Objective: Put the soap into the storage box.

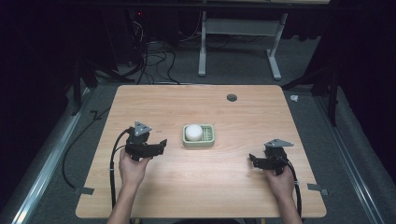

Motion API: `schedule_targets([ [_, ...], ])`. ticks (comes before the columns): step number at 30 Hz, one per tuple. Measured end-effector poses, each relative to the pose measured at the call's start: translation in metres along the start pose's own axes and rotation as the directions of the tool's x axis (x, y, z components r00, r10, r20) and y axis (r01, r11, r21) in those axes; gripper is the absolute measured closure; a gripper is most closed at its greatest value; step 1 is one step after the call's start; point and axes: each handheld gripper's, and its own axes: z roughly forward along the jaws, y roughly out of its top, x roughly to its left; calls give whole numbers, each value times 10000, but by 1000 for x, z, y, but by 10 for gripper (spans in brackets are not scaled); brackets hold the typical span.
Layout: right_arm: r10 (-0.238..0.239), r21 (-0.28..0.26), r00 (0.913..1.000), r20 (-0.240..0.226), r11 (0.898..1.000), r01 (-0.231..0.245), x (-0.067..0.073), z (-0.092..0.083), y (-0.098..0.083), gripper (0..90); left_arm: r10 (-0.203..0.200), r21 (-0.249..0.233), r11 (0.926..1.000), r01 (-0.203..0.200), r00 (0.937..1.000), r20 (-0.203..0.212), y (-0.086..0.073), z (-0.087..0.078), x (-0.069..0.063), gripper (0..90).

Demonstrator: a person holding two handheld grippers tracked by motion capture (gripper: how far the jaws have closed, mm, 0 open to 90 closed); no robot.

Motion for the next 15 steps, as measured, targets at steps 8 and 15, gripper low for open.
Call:
schedule_targets([
  [8, -3, 11, 10000, -7, 10000, 3, 0, 0, 0, 198, -60, 29, 10000, 60, 10000, -59, -7, -3, 1, 220],
  [15, -6, 1, 10000, 2, 10000, 6, 0, 0, 0, 198, -192, 15, 9998, 192, 9998, -84, -13, -4, 1, 220],
])
